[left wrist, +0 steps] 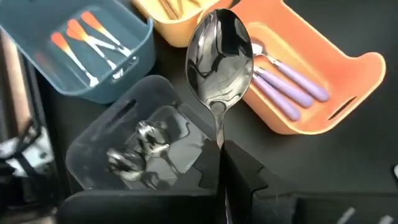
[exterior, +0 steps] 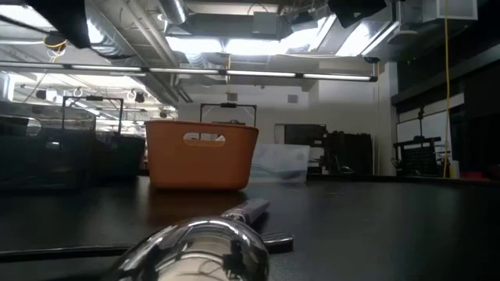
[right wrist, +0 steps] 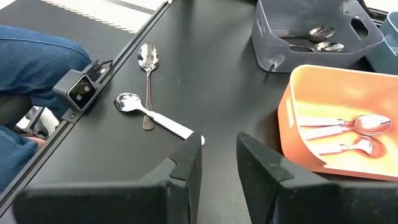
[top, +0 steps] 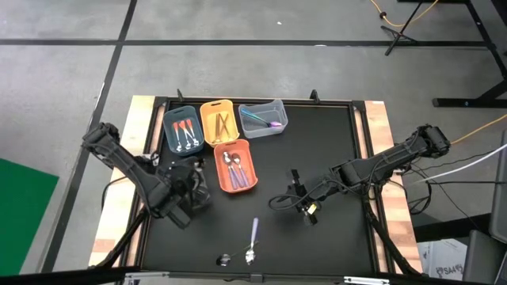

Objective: Sort silverware by color (type)
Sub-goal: Put the black spoon into the black bin

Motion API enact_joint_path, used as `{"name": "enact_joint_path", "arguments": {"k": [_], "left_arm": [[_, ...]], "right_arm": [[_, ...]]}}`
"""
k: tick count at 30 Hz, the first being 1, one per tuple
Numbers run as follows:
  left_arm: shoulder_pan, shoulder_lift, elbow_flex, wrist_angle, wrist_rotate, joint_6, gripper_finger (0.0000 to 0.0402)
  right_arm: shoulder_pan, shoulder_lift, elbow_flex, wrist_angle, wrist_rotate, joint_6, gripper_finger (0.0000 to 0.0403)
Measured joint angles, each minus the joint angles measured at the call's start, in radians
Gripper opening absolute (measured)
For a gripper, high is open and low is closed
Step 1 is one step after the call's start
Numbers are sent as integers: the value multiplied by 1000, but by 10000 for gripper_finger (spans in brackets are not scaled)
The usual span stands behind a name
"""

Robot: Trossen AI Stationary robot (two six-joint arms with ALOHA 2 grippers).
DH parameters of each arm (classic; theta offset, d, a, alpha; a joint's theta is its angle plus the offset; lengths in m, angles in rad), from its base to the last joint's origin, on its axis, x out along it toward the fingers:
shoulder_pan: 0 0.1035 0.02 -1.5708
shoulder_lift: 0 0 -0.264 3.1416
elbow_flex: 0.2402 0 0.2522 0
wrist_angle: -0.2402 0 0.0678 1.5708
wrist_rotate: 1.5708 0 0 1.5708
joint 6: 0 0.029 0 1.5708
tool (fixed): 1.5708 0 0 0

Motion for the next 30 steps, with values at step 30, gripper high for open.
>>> {"name": "enact_joint_path", "arguments": {"k": [30], "left_arm": [[-3,7,-432,352,172,-244,37]], "right_arm": [[0,0,0,0,-2,0,92]]}}
